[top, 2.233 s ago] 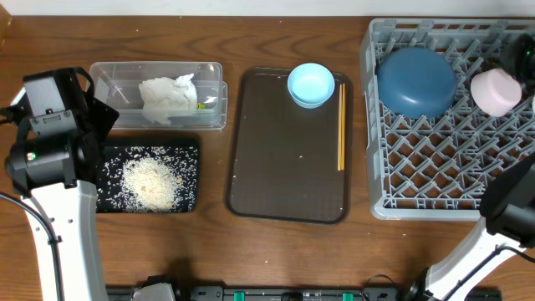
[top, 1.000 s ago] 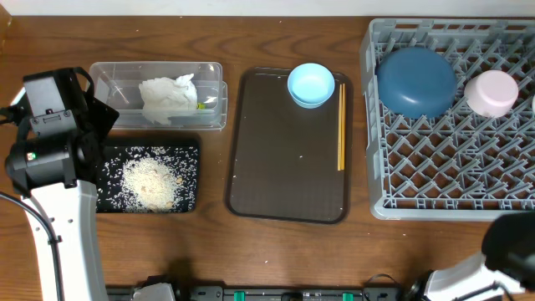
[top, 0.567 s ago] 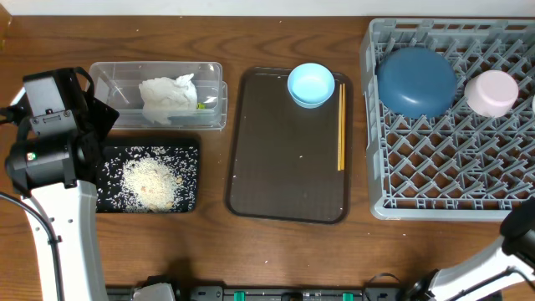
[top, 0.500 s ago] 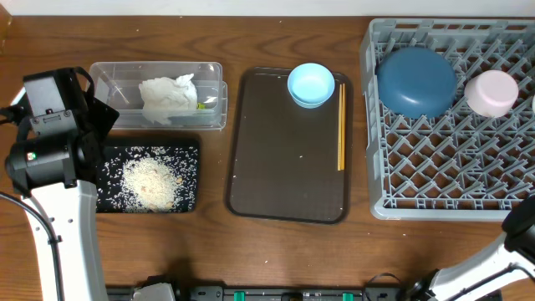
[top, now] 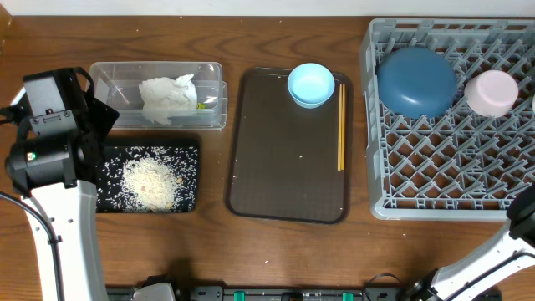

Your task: Sort waste into correct bins and load items into the dishwasher rack

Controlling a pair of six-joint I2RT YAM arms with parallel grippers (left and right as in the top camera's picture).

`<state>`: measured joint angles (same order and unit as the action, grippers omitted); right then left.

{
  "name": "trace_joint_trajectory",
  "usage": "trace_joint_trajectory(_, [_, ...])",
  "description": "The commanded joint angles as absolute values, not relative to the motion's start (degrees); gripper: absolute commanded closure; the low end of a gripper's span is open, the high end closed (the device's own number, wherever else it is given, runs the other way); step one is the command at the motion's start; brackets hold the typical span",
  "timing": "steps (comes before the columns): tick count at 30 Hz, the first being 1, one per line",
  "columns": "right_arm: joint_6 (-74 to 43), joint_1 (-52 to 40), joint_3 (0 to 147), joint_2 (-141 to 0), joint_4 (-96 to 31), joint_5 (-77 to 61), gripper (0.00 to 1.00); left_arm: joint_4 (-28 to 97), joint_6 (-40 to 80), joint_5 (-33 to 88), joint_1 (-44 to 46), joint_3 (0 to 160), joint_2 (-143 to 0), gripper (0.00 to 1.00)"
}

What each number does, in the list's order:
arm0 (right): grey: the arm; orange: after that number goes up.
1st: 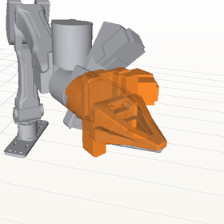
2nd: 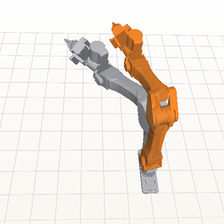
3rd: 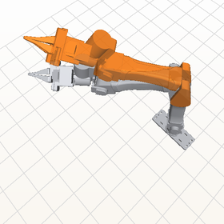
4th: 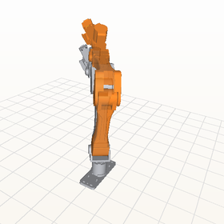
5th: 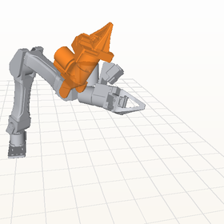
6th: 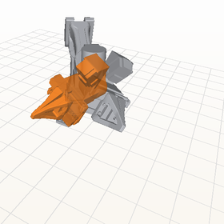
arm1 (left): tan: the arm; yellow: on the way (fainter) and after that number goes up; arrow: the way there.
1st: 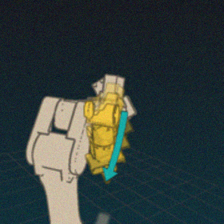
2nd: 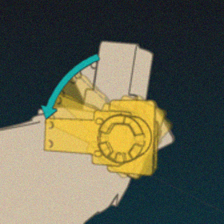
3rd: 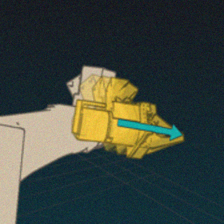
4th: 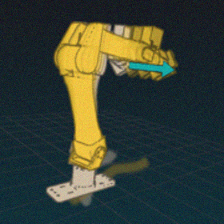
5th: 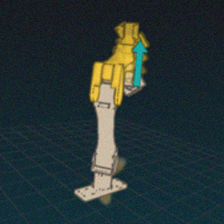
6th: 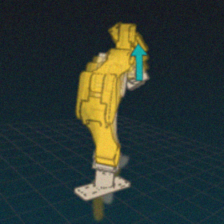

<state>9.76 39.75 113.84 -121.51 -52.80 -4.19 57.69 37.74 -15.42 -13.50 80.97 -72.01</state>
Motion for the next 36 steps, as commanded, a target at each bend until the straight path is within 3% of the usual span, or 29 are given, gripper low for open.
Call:
trace_joint_trajectory(1, [10.8, 39.8, 113.8, -123.2, -52.7, -2.4, 0.22, 57.8, 38.5, -16.6, -13.8, 80.8, -72.2, 0.1])
trace_joint_trajectory(3, [10.8, 39.8, 113.8, -123.3, -53.0, -2.6, 0.24, 57.8, 38.5, -16.6, -13.8, 80.8, -72.2, 0.1])
trace_joint_trajectory(4, [10.8, 39.8, 113.8, -123.3, -53.2, -2.7, 0.31, 57.8, 38.5, -16.6, -13.8, 80.8, -72.2, 0.1])
trace_joint_trajectory(6, [10.8, 39.8, 113.8, -123.3, -53.7, -3.2, 0.55, 57.8, 38.5, -16.6, -13.8, 80.8, -72.2, 0.1])
trace_joint_trajectory(8, [10.3, 39.8, 113.8, -123.3, -54.0, -4.1, 0.68, 57.8, 38.5, -16.6, -13.8, 80.8, -72.2, 0.1])
trace_joint_trajectory(16, [5.4, 39.0, 114.1, -121.3, -53.5, -11.6, 0.99, 57.8, 38.5, -16.6, -13.8, 80.8, -72.2, 0.1])
trace_joint_trajectory(29, [0.7, 38.0, 114.2, -119.7, -38.9, -43.4, 0.99, 57.8, 38.5, -16.6, -13.8, 80.8, -72.2, 0.1])
trace_joint_trajectory(36, [-1.0, 34.9, 114.2, -125.0, -28.2, -45.1, 0.99, 57.8, 38.5, -16.6, -13.8, 80.8, -72.2, 0.1])
